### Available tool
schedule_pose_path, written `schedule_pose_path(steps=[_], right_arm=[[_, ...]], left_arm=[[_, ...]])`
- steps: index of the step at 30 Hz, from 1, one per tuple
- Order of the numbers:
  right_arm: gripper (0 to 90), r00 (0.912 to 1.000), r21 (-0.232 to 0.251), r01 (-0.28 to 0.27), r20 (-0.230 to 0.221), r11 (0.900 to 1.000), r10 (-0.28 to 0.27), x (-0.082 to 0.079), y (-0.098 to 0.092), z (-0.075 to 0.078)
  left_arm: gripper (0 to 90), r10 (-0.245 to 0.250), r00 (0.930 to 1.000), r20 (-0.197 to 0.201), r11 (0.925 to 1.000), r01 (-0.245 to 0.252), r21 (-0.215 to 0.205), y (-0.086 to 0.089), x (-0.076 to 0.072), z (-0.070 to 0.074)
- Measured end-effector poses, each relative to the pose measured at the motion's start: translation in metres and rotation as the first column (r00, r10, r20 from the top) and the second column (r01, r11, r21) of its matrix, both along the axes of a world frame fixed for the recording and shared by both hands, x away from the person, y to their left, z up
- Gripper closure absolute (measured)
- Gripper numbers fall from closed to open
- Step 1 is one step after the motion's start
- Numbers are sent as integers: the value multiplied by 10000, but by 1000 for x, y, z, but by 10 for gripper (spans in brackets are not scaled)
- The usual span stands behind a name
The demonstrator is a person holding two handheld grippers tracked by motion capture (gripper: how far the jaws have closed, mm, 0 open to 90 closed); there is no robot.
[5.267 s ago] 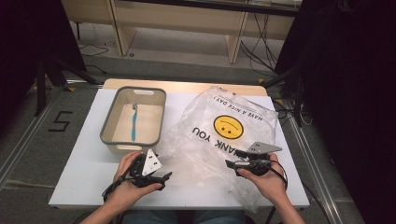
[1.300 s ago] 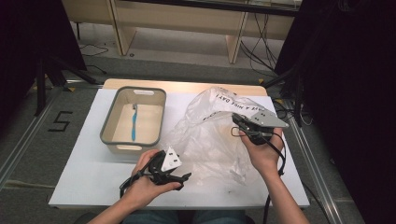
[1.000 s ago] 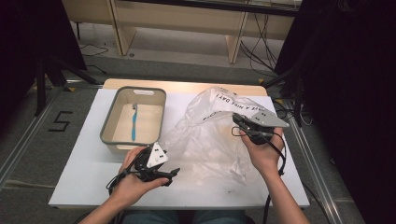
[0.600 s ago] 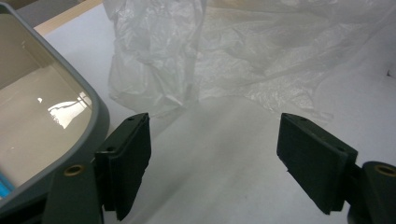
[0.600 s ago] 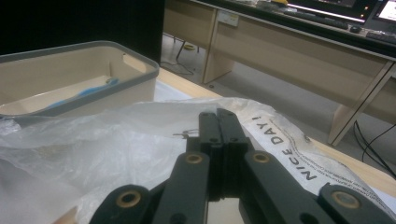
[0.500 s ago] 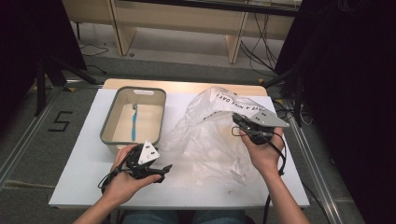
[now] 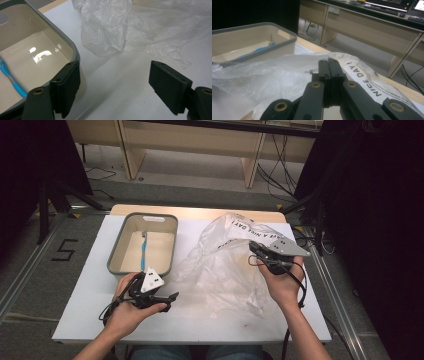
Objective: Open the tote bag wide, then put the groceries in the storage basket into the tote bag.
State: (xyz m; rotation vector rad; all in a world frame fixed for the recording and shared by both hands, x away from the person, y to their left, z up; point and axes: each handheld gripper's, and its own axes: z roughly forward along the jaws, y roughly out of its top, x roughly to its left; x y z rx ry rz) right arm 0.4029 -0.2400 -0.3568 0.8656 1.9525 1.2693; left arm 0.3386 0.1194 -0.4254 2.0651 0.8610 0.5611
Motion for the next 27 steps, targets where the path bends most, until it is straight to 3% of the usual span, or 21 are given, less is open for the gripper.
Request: schedule_pose_path(steps=[12, 27], right_arm=[[900, 10000, 50, 6, 0, 10000, -6, 0, 0, 0], [900, 9999, 164, 68, -118, 9998, -66, 2, -2, -2]], left_arm=[[249, 82, 9999, 69, 10000, -82, -56, 2, 0, 2], [246, 280, 9996, 54, 9981, -277, -559, 13, 6, 10]])
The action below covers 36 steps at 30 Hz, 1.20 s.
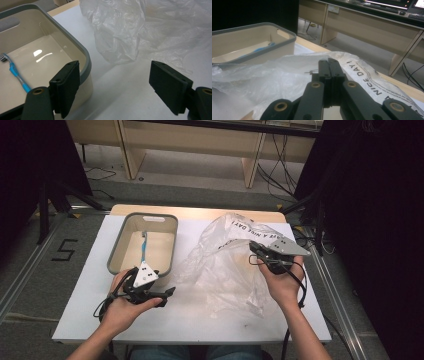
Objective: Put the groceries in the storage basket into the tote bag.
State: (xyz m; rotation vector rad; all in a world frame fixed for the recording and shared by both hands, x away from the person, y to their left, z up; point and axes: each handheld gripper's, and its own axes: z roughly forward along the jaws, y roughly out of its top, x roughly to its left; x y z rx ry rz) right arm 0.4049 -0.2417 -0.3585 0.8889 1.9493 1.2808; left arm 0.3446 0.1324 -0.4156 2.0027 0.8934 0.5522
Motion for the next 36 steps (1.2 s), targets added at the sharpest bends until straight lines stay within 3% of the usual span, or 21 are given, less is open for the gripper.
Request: schedule_pose_path(steps=[11, 19, 26, 28, 31, 36], right_arm=[[900, 9999, -1, -68, -88, 10000, 68, -2, -3, -3], [900, 9999, 25, -42, -113, 10000, 42, -2, -3, -3], [900, 9998, 15, -77, -166, 10000, 77, -3, -1, -4], [900, 9998, -5, -100, -182, 9999, 100, -3, -1, -4], [900, 9997, -36, -138, -187, 9999, 138, -4, -1, -5], [900, 9996, -24, -158, -233, 9999, 157, -4, -1, -6]], left_arm=[[246, 659, 9978, 124, 9972, -654, -366, 17, 11, 18], [243, 1201, 9927, 63, 9915, -1196, -519, 31, 27, 26], [255, 1657, 9854, -391, 9862, -1658, 29, 33, 50, 24], [255, 1769, 9820, -655, 9842, -1757, 241, 34, 59, 25], [259, 2160, 9718, -951, 9760, -2121, 493, 38, 75, 26], [264, 2823, 9487, -1423, 9577, -2701, 991, 42, 103, 27]])
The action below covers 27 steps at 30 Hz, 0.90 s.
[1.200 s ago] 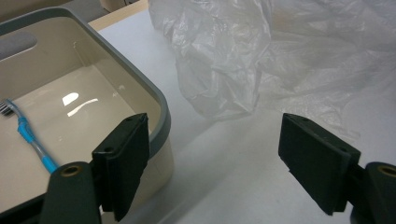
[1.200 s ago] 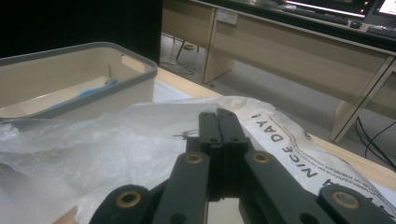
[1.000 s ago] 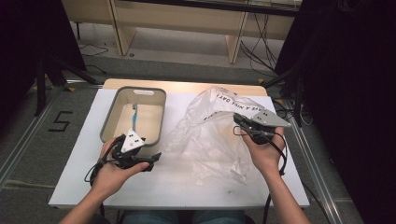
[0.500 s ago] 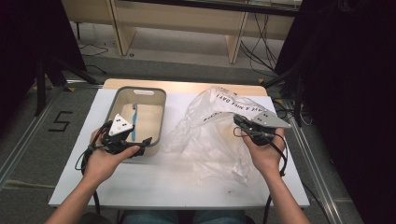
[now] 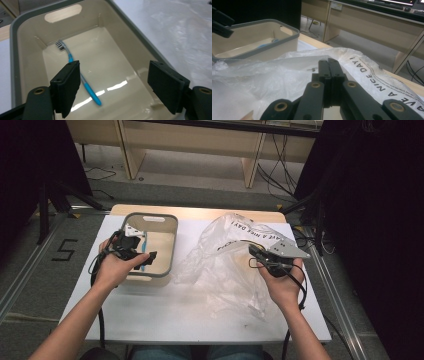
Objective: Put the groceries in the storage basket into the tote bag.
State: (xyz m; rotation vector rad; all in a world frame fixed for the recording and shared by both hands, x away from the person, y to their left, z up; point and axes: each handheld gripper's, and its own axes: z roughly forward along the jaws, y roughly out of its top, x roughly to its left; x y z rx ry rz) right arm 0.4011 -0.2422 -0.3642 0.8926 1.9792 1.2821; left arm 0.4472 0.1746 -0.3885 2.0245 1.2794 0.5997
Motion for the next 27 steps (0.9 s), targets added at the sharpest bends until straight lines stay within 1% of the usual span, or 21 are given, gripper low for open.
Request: schedule_pose_path(steps=[3, 5, 8, 11, 14, 16, 17, 18, 20, 23, 27], right_arm=[[900, 10000, -20, -17, 8, 10000, 17, 0, 0, -1], [900, 10000, -30, -23, -4, 10000, 23, 0, 0, -1], [900, 10000, -7, -18, -32, 10000, 18, 0, 0, -1], [900, 10000, -5, -10, -58, 10000, 10, -1, 0, -1], [900, 10000, -1, -14, -39, 10000, 14, -1, 0, -1], [900, 10000, -13, -7, -36, 10000, 7, -1, 0, -1], [900, 10000, -24, -15, -48, 10000, 15, -1, 0, -1], [900, 10000, -22, -6, -38, 10000, 6, -1, 0, -1], [900, 10000, -37, -18, -57, 10000, 18, -1, 0, -1], [900, 10000, -39, -20, -70, 10000, 20, -1, 0, -1], [900, 10000, -19, -2, -48, 10000, 2, -1, 0, -1]], left_arm=[[268, 239, 9990, -391, 9997, -240, -26, 0, 16, -4], [278, 454, 9972, -599, 9990, -450, 73, 0, 25, -8], [284, 648, 9942, -857, 9977, -628, 256, 0, 38, -13], [299, 906, 9896, -1120, 9957, -880, 279, 1, 50, -19], [310, 1126, 9833, -1431, 9936, -1104, 236, 3, 59, -28], [311, 1282, 9806, -1483, 9916, -1241, 370, 4, 64, -33], [317, 1352, 9777, -1605, 9907, -1305, 396, 4, 66, -34], [324, 1403, 9758, -1678, 9901, -1368, 324, 5, 69, -34], [322, 1488, 9759, -1597, 9888, -1489, 118, 6, 73, -33], [322, 1632, 9724, -1668, 9866, -1611, 261, 8, 79, -33], [326, 1830, 9646, -1900, 9831, -1804, 308, 8, 88, -38]])
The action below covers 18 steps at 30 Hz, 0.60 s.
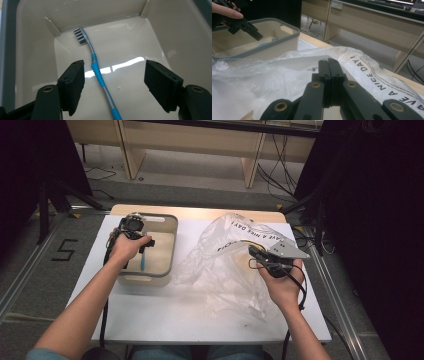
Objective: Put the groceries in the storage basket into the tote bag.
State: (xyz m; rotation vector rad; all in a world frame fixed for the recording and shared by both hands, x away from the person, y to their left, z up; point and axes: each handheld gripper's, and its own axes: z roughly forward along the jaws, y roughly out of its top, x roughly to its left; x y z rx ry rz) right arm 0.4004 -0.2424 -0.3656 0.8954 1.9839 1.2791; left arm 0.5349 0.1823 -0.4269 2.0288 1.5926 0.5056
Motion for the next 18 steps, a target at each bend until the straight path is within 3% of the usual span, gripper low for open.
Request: schedule_pose_path(steps=[5, 13, 18], right_arm=[[900, 10000, -6, -29, -46, 10000, 29, 0, 0, 0], [900, 10000, -6, -36, -13, 10000, 36, -1, -1, 0], [900, 10000, 37, -39, -2, 10000, 39, -1, -1, 0]], left_arm=[[327, 242, 9992, -327, 9997, -239, 77, -1, 7, -12], [340, 857, 9949, -530, 9963, -861, -58, 3, 16, -21], [348, 931, 9931, -717, 9956, -933, 7, 4, 19, -26]])
